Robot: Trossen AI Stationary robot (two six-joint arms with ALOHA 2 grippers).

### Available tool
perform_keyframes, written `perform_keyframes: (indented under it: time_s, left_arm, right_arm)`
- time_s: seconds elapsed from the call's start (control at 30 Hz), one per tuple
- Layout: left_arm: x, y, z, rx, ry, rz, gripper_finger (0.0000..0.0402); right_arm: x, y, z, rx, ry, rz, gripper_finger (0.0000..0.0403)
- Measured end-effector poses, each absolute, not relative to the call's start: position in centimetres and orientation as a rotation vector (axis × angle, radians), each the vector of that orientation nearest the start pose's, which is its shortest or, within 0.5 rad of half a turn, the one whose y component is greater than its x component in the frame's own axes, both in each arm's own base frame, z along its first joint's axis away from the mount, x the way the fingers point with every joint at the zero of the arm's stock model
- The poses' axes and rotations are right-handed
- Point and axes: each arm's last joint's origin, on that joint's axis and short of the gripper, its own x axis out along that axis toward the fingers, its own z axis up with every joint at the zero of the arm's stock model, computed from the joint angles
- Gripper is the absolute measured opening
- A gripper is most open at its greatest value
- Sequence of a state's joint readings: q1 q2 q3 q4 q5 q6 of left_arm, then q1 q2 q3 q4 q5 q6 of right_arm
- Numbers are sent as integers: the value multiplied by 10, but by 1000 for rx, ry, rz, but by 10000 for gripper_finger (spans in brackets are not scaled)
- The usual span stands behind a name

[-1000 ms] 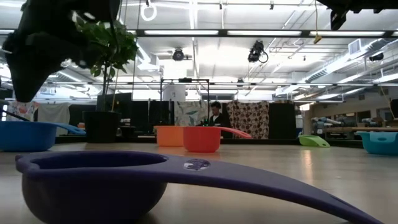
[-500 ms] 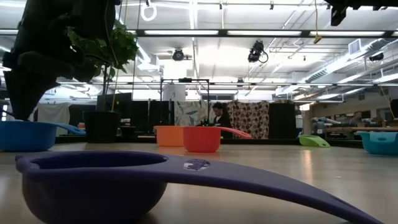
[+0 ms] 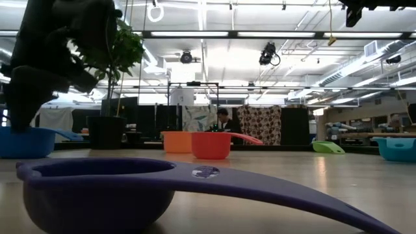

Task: Nest measuring cups in basket
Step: Stack the left light blue measuring cup on top of the orange measuring cup

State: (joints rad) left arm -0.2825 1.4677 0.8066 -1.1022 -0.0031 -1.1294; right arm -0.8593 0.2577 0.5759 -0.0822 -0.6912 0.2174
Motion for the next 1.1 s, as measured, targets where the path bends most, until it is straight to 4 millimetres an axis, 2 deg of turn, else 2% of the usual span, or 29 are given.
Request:
perform_keyframes:
  time_s: [0.17, 0.33, 0.4, 0.53, 0.67, 0.83, 1.1]
  left_arm:
    - [192, -55, 161, -553, 1610, 785, 85]
    - [192, -55, 154, -506, 1607, 708, 81]
    - [192, -55, 154, -492, 1612, 696, 68]
    - [193, -53, 153, -486, 1589, 715, 16]
    - [197, -47, 156, -506, 1570, 738, 12]
    - [217, -35, 178, -511, 1502, 699, 12]
    - [258, 5, 239, -483, 1296, 612, 12]
  right_arm:
    - [57, -39, 326, 52, -190, -167, 20]
    - [57, -39, 326, 51, -191, -168, 20]
    - [57, -39, 326, 49, -194, -168, 20]
    - [57, -39, 326, 47, -195, -168, 20]
    - [57, -39, 326, 47, -195, -168, 20]
    - [57, -39, 326, 47, -195, -168, 20]
    - [57, -39, 326, 47, -195, -168, 20]
